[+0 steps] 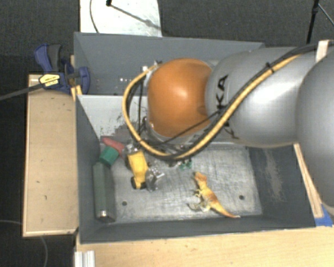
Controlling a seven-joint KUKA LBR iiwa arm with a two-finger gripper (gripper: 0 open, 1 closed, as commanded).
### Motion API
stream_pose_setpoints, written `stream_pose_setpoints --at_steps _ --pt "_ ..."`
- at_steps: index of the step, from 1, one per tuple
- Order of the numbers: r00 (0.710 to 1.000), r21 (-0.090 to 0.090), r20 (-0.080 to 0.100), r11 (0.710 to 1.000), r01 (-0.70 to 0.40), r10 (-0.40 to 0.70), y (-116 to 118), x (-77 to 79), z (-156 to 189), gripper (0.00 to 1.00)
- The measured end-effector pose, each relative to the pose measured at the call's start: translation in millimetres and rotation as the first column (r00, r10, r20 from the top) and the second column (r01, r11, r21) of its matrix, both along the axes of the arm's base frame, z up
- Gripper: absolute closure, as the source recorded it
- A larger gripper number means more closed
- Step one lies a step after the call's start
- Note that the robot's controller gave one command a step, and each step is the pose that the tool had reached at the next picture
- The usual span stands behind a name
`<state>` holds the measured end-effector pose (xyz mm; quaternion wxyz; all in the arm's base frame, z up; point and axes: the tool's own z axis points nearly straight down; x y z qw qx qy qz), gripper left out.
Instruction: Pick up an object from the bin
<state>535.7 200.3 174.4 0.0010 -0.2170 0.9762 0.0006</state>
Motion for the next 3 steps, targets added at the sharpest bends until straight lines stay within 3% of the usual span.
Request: stream_pose_setpoints --at_steps 2,3 --pt "1.000 -0.003 -0.008 1.000 0.005 -0.005 0 -0.6 6 1.00" --pt "1.000 0.002 0.007 1.000 -0.016 0.016 -30 23.9 42 1.00"
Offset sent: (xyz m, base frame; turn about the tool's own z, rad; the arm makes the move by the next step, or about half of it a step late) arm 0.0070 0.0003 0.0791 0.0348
